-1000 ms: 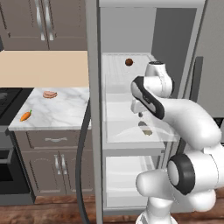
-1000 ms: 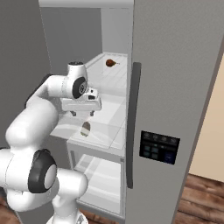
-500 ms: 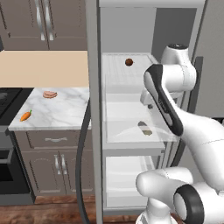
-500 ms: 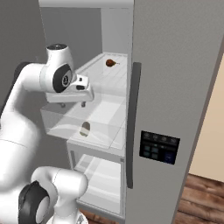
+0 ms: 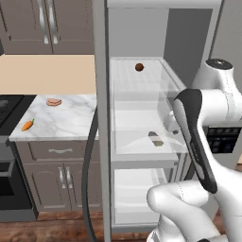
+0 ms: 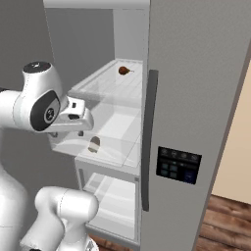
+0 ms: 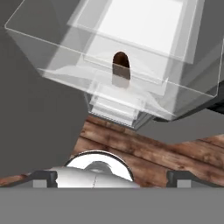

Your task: Place the carrot and sweet potato inside the fridge drawer. Close the drawer after placing the vegetables.

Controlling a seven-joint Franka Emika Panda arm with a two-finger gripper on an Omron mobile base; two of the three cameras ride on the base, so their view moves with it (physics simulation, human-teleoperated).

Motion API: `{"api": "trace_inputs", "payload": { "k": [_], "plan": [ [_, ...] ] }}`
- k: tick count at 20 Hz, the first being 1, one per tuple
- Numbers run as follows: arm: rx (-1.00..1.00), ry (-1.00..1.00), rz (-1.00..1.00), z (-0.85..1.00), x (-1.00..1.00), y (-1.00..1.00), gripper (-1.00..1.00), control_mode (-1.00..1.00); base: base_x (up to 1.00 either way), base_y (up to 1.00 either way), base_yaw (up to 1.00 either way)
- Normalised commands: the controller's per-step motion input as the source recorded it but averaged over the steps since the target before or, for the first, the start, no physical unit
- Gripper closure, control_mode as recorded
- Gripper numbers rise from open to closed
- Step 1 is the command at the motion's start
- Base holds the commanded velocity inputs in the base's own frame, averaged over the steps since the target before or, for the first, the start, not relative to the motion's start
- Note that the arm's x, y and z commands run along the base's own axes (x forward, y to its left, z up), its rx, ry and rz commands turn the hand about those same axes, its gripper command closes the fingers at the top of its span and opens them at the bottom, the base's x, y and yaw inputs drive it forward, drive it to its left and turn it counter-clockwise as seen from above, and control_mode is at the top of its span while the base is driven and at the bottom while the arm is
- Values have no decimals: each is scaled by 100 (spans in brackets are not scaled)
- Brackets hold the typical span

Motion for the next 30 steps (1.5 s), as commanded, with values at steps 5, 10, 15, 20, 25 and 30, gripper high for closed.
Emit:
{"api": "trace_inputs", "payload": {
  "k": [5, 10, 15, 20, 25, 30],
  "plan": [
    [0, 4, 0, -19, -37, 10, -100, -100, 0, 0, 0],
    [0, 6, 2, -18, 2, 5, -100, -100, 0, 0, 0],
    [0, -4, 12, -18, 0, -13, -100, -100, 0, 0, 0],
    [0, -5, 12, -2, -10, -16, -100, 100, -26, -42, 23],
    [0, 0, 0, 0, 0, 0, -100, 100, -35, -64, 58],
    [0, 0, 0, 0, 0, 0, -100, 100, -38, -26, 72]
  ]
}}
